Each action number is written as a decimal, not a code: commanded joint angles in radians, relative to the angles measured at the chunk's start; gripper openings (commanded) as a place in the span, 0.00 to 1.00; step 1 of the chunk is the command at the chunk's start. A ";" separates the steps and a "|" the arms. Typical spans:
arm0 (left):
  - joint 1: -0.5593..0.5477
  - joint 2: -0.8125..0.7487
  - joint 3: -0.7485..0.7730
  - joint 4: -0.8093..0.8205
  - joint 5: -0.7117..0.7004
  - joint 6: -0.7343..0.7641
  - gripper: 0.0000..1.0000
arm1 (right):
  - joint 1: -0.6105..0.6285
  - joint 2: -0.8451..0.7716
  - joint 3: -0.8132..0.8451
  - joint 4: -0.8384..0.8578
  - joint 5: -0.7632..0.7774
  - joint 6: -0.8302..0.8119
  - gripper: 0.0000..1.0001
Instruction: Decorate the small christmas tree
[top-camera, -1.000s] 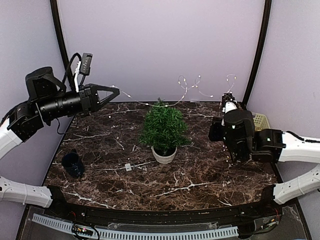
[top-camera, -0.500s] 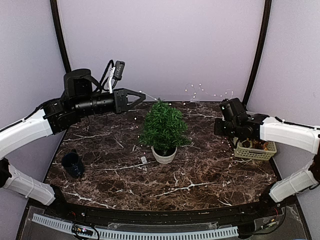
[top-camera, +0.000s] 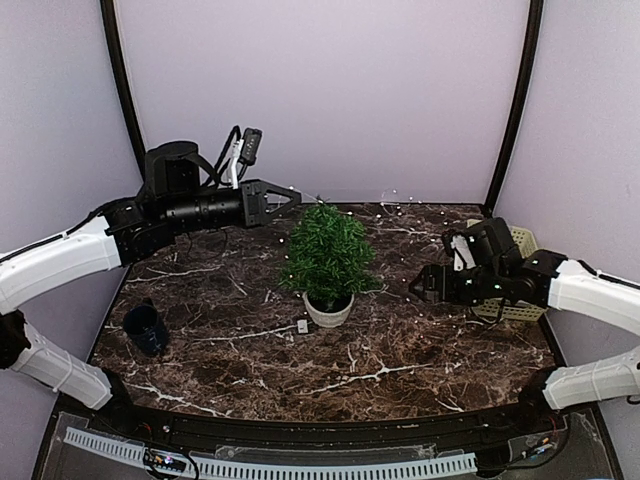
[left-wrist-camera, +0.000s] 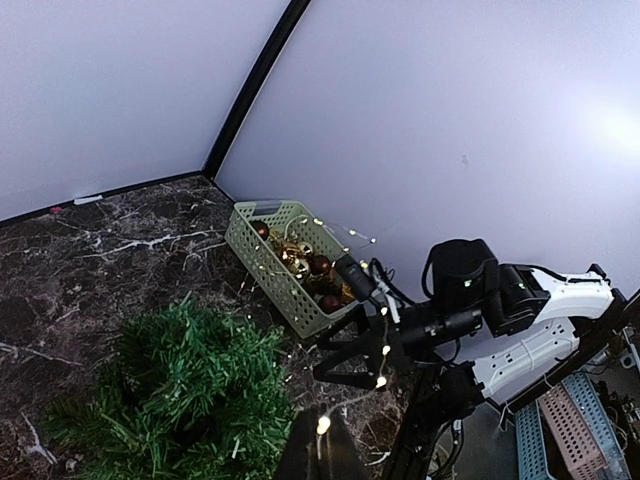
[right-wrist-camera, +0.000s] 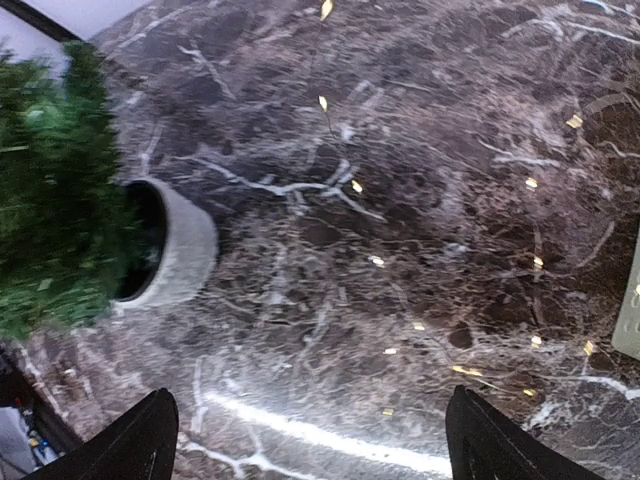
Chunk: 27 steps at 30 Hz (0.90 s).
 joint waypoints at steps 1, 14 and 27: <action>0.009 0.005 0.035 0.029 0.014 -0.008 0.00 | 0.000 -0.109 0.000 0.044 -0.238 0.011 0.95; 0.017 0.001 0.051 0.006 0.046 0.012 0.00 | 0.003 -0.282 -0.013 0.207 -0.357 -0.021 0.92; 0.020 0.005 0.059 -0.007 0.053 0.016 0.00 | 0.042 -0.102 0.086 0.390 -0.208 -0.113 0.77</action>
